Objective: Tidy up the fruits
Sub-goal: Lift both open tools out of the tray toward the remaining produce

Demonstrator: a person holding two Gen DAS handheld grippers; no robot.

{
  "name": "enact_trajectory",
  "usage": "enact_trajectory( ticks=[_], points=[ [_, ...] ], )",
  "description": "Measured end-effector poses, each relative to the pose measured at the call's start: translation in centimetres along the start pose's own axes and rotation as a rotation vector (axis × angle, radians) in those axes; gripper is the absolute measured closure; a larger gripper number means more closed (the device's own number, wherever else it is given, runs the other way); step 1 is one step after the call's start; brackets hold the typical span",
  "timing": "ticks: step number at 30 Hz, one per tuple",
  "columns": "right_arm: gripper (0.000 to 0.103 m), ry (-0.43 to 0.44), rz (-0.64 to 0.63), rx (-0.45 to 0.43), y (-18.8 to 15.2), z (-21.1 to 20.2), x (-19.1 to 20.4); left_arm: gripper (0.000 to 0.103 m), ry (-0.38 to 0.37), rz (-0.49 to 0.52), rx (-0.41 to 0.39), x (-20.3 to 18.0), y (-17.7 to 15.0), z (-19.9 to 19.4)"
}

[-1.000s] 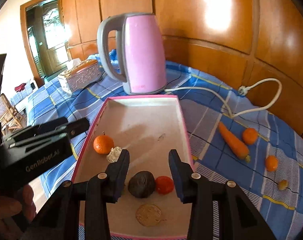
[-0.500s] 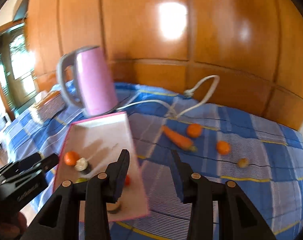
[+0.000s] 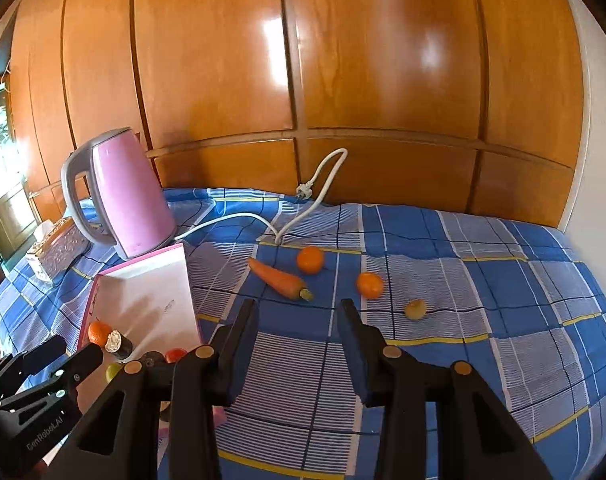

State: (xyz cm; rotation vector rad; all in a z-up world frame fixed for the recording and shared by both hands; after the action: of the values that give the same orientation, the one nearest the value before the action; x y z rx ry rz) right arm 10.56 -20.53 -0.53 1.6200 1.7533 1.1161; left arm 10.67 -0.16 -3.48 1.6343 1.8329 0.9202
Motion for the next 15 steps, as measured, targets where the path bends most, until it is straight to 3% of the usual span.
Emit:
enact_trajectory(
  ticks=[15],
  points=[
    [0.062,0.000,0.017,-0.006,-0.5,-0.1,-1.4,0.044,0.002,0.056,-0.020,-1.9,0.1,-0.5]
  ],
)
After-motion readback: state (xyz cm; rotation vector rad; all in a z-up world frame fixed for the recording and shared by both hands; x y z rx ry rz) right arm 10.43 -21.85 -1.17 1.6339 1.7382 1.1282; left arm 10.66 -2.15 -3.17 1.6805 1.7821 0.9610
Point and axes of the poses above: each gripper's, at about its wrist camera, not at the fingertips, and z roughly the way its jaws point, x to its left, y to its top, the point moved 7 cm from there along z, roughly the way its jaws point, and after that the axes turned 15 degrees about y, right-handed, at the moved point
